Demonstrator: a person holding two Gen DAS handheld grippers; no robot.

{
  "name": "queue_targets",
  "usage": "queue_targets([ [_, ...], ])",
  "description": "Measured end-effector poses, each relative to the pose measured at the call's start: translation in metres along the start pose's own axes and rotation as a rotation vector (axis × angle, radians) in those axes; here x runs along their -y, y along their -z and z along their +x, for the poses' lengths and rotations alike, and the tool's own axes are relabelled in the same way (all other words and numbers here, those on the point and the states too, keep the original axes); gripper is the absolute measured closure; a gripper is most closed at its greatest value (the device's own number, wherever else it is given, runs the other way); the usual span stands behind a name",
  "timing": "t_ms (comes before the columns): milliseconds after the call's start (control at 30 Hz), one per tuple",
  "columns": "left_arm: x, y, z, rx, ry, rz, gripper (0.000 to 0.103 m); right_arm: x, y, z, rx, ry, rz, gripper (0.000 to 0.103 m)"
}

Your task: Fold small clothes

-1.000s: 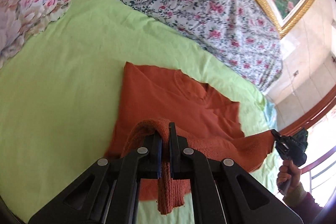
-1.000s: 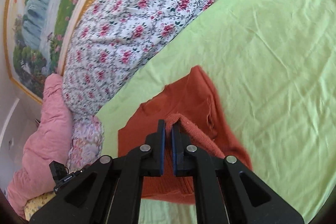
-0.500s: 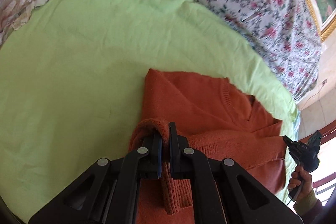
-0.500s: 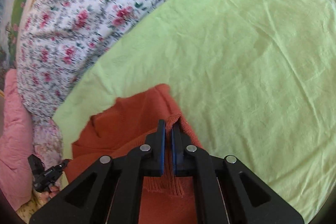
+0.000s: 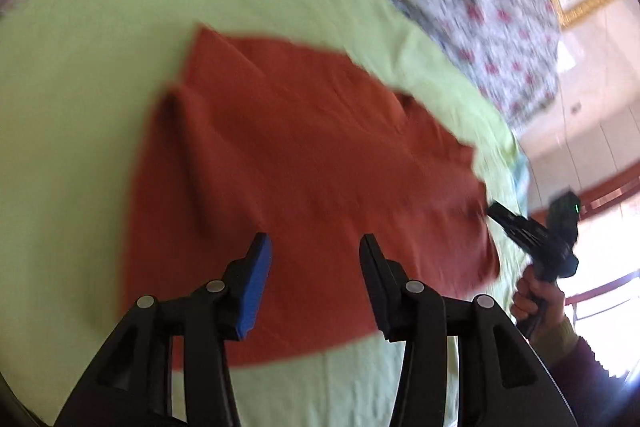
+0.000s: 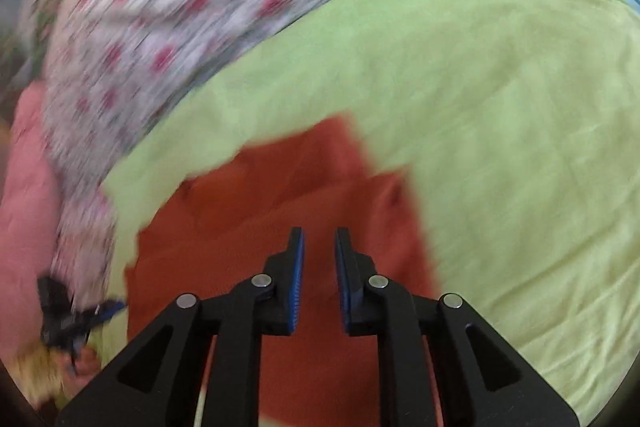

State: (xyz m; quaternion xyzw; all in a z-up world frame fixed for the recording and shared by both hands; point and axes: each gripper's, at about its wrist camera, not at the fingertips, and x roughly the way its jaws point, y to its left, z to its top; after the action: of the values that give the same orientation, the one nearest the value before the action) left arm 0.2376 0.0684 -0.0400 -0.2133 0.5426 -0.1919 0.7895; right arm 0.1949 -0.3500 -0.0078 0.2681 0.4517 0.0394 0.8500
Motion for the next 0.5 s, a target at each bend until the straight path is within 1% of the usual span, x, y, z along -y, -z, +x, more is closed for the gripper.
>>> queue_targets([
  [33,0.007,0.004,0.013,-0.038,-0.004,0.018,0.057,-0.016,0.011,0.013,-0.076,-0.024,-0.072,0.086],
  [67,0.015,0.008,0.030,-0.075,-0.038,0.043,0.057,-0.031,0.023,0.027,-0.147,-0.028,-0.146,0.086],
  [100,0.020,0.009,0.044,-0.092,-0.080,0.069,0.057,-0.046,0.034,0.043,-0.213,-0.030,-0.221,0.086],
  [167,0.026,0.001,0.056,-0.092,-0.098,0.101,0.056,-0.063,0.045,0.067,-0.300,-0.028,-0.303,0.086],
  [233,0.026,-0.016,0.064,-0.113,-0.100,0.115,0.056,-0.071,0.044,0.087,-0.342,0.005,-0.359,0.086],
  [267,0.025,-0.027,0.065,-0.114,-0.098,0.121,0.057,-0.074,0.039,0.094,-0.342,0.016,-0.389,0.086],
  [333,0.022,-0.054,0.064,-0.095,-0.131,0.145,0.059,-0.075,0.021,0.099,-0.311,0.043,-0.415,0.086],
  [400,0.014,-0.088,0.062,-0.054,-0.168,0.141,0.061,-0.069,-0.002,0.101,-0.245,0.117,-0.411,0.086],
  [433,0.010,-0.101,0.058,-0.024,-0.194,0.135,0.061,-0.064,-0.021,0.099,-0.193,0.142,-0.378,0.086],
  [467,0.005,-0.121,0.053,0.026,-0.242,0.123,0.061,-0.059,-0.034,0.097,-0.152,0.158,-0.348,0.086],
  [500,0.002,-0.133,0.048,0.057,-0.254,0.108,0.061,-0.056,-0.047,0.094,-0.109,0.180,-0.321,0.086],
])
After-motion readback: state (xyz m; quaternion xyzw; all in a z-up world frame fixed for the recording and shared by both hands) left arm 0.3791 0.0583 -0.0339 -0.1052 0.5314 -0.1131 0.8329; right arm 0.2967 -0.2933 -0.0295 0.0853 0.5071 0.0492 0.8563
